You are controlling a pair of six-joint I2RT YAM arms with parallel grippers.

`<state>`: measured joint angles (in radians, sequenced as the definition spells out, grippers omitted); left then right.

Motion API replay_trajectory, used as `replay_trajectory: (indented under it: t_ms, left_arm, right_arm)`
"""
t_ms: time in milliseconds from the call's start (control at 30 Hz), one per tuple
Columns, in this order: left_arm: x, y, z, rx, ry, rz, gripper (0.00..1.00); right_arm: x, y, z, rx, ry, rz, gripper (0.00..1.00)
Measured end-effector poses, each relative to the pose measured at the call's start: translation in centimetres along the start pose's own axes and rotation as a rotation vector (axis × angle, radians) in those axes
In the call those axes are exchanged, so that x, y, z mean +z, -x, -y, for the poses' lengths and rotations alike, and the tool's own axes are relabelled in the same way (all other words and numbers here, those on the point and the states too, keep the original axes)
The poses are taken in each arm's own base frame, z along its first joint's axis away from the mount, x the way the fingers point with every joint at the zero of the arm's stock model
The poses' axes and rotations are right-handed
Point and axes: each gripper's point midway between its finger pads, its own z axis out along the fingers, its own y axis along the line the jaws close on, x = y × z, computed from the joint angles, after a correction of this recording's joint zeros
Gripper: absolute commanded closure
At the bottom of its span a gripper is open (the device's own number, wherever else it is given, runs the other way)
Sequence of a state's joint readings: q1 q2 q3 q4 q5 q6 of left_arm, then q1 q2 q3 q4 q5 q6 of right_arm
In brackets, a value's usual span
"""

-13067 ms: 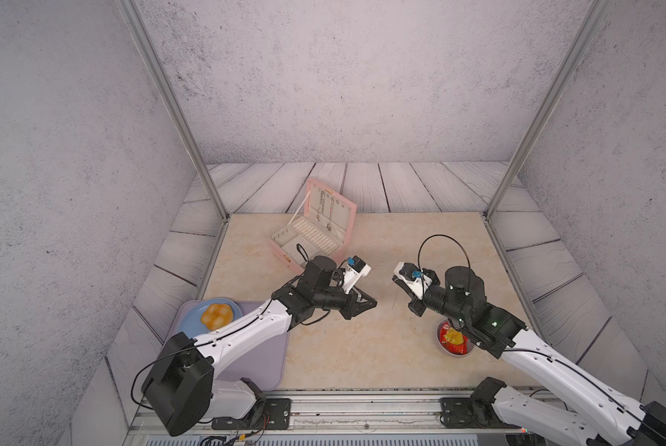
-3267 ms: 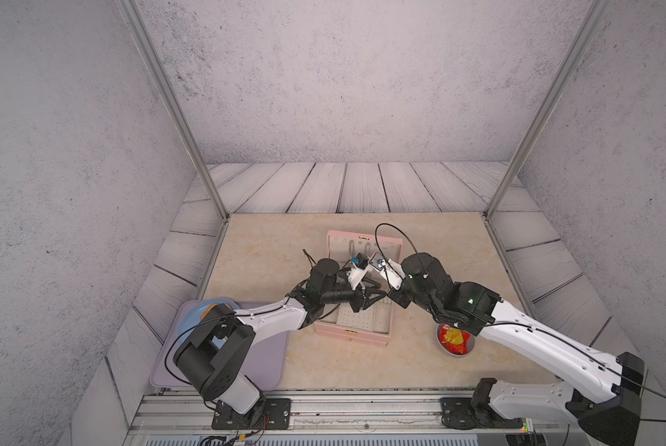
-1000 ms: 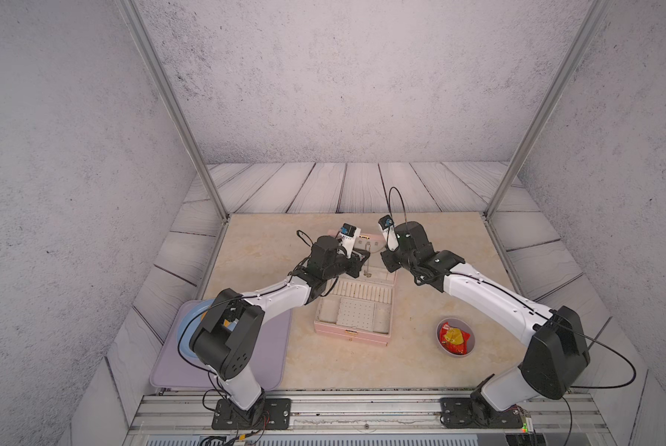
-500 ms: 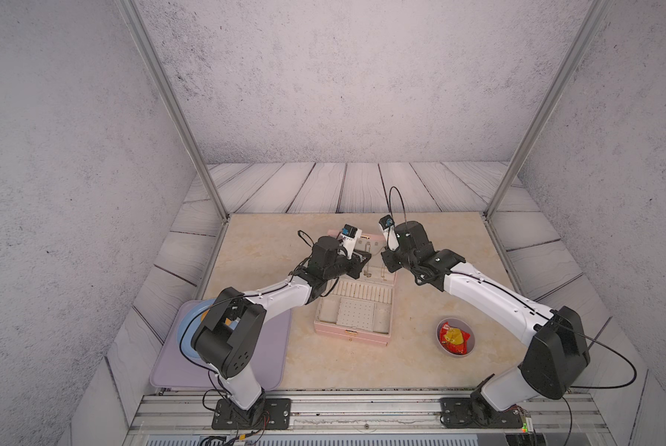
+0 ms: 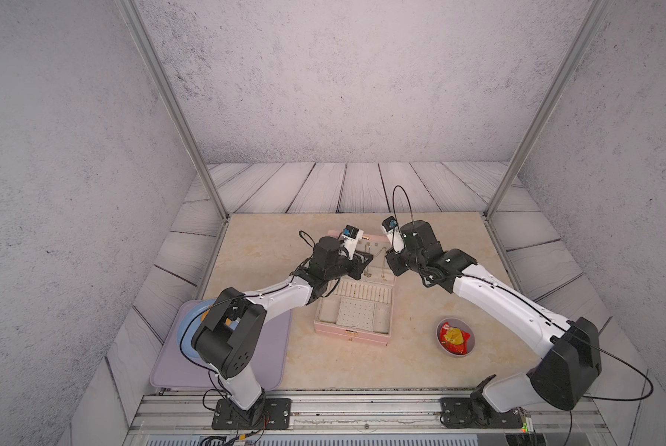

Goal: Put jewelry chain into jewelry box
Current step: Hang the necklace on the jewelry box clasp.

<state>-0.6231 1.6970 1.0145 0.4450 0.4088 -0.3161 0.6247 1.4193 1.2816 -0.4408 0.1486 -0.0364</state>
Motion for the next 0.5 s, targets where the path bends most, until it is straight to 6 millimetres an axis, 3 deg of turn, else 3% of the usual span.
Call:
replay_trajectory:
  t_ms: [133, 233, 500]
  left_arm:
    - [0.7, -1.2, 0.3, -0.006, -0.009, -0.028, 0.97]
    - [1.4, -2.3, 0.4, -0.013, -0.008, -0.05, 0.87]
    - [1.5, -2.2, 0.4, -0.02, -0.003, -0.041, 0.62]
  right_arm:
    - [-3.0, 0.8, 0.3, -0.013, 0.008, 0.08, 0.54]
    - [-4.1, 1.2, 0.5, -0.044, 0.006, 0.123, 0.47]
    - [-3.5, 1.9, 0.2, -0.23, 0.038, 0.157, 0.32]
